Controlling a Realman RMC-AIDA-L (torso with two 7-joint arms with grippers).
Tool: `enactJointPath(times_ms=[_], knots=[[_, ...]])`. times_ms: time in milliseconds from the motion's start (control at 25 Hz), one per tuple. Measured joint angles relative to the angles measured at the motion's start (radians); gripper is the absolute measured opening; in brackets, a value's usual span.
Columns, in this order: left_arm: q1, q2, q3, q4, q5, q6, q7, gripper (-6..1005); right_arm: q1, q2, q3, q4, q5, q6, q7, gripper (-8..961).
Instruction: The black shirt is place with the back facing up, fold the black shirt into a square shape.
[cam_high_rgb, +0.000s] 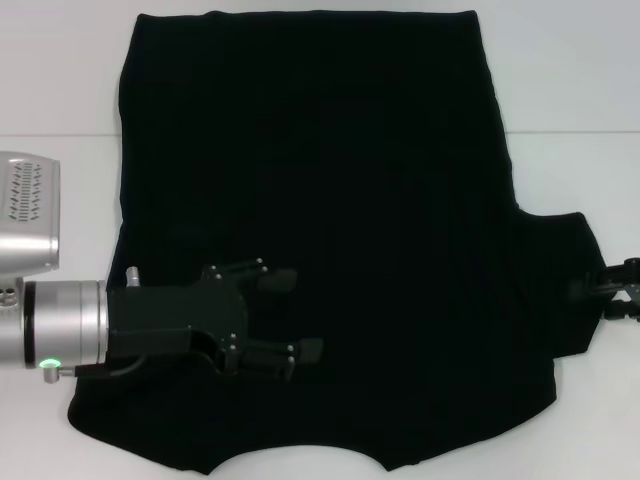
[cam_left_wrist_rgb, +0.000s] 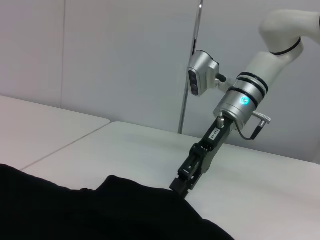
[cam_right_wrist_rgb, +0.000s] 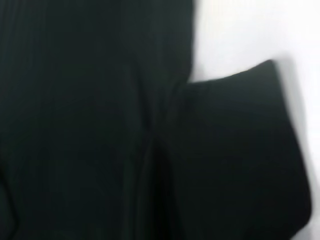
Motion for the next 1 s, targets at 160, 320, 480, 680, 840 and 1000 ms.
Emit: enactJointPath(times_ms=[160,320,480,680,840,1000], knots=[[0.001,0.001,-0.005,0.0,0.0,0.0,0.0,950,0.0,0.011,-0.004,0.001,0.0,0.046,0.009,768],[0.003,0.003,-0.007,0.0,0.0,0.0,-0.001,950,0.006,0.024,-0.006,-0.006,0.0,0.058,0.0,507],[0.003,0.004,-0.007,0.0,0.0,0.0,0.0,950,0.012,0.031,-0.012,-0.008,0.0,0.063,0.0,344],[0.004,0.003,-0.008,0.0,0.0,0.0,-0.002,951,0.012,0.033,-0.015,-0.009,0.0,0.074,-0.001,207],[0.005,0.003,-0.008,0.0,0.0,0.0,-0.002,951,0.002,0.032,-0.012,-0.01,0.0,0.084,-0.017,132],[0.005,0.003,-0.008,0.0,0.0,0.0,-0.01,951,-0.01,0.027,0.006,-0.028,0.007,0.085,-0.073,57]])
